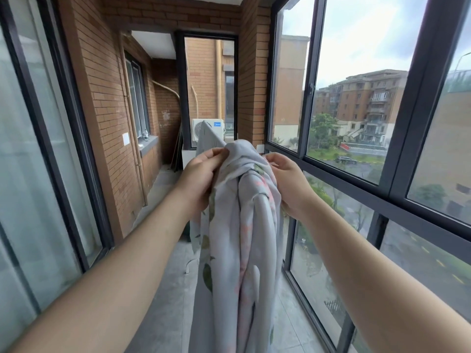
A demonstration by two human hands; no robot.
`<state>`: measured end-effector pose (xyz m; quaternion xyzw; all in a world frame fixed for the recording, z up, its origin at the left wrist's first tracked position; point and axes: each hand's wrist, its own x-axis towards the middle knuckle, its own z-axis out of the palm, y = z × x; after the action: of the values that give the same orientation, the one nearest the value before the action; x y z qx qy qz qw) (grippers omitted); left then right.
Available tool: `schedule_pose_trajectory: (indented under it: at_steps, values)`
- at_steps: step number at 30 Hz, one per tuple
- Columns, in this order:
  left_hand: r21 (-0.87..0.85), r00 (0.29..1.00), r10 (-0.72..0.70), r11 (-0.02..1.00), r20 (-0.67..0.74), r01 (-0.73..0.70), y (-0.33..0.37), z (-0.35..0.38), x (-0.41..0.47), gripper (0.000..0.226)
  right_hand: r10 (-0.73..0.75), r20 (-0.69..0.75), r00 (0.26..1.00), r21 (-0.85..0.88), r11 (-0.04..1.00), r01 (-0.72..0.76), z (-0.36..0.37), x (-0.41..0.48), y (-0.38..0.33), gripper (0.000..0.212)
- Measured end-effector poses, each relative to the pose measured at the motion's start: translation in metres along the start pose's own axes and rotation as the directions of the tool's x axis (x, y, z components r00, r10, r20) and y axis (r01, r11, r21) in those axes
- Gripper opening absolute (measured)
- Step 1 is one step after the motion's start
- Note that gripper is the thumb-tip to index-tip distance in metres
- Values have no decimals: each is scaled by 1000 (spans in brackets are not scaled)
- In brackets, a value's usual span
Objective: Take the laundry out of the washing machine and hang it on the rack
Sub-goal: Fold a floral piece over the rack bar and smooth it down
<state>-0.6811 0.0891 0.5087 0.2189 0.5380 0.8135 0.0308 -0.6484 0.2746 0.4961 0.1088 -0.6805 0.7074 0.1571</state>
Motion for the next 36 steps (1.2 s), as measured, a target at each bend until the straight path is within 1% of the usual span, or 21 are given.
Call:
schedule_pose_trajectory:
  at_steps: [2, 4, 6, 8, 10, 13, 16, 19, 21, 23, 26, 27, 30, 32, 34, 36]
  values:
    - [4, 1000, -1, 1000, -19, 1, 2, 1, 9, 10, 29, -1, 1000, 42, 999, -29, 5, 12, -1, 22]
    - [29, 998, 9, 1000, -55, -7, 2, 1, 19, 10, 60, 13, 998, 80, 995, -61, 7, 27, -1, 32]
    - [60, 995, 26, 998, -94, -20, 3, 1, 26, 9, 72, 12, 997, 75, 995, -73, 9, 42, 0, 36]
    - [115, 987, 64, 992, -150, -47, 1, 0, 33, 9, 88, 26, 996, 78, 993, -89, 9, 58, 2, 34]
    - [169, 975, 92, 984, -203, -57, 0, 0, 40, 8, 119, 44, 992, 121, 985, -124, 9, 71, 5, 29]
    - [193, 956, 111, 979, -271, -59, -2, -2, 54, 8, 174, 79, 982, 174, 967, -185, 9, 87, 9, 25]
    - [209, 940, 131, 976, -314, -66, -6, -4, 68, 10, 192, 101, 976, 184, 961, -208, 11, 101, 11, 21]
    - [191, 936, 141, 978, -324, -81, -12, -10, 78, 8, 193, 104, 976, 176, 962, -209, 15, 112, 13, 19]
    - [161, 938, 129, 984, -321, -80, -17, -15, 85, 15, 199, 102, 975, 176, 961, -215, 19, 119, 16, 23]
    - [136, 947, 107, 988, -303, -69, -20, -18, 90, 22, 208, 90, 974, 176, 959, -221, 23, 124, 18, 27]
    - [78, 970, 31, 997, -241, -12, -23, -20, 99, 20, 214, 56, 975, 152, 964, -220, 29, 130, 19, 25]
    - [71, 969, 10, 997, -247, 8, -24, -22, 103, 18, 213, 42, 976, 133, 967, -217, 31, 132, 18, 23]
    - [141, 951, 49, 990, -305, -6, -26, -26, 114, 15, 207, 8, 978, 84, 975, -207, 38, 142, 19, 23]
    - [147, 947, 44, 989, -318, 3, -28, -26, 119, 18, 205, -1, 979, 55, 977, -204, 38, 145, 19, 29]
    - [119, 948, 9, 992, -318, 30, -29, -27, 121, 25, 175, 0, 985, 35, 984, -175, 39, 147, 20, 33]
    - [99, 948, -23, 993, -318, 58, -31, -31, 124, 27, 131, 4, 991, -9, 991, -131, 40, 146, 20, 29]
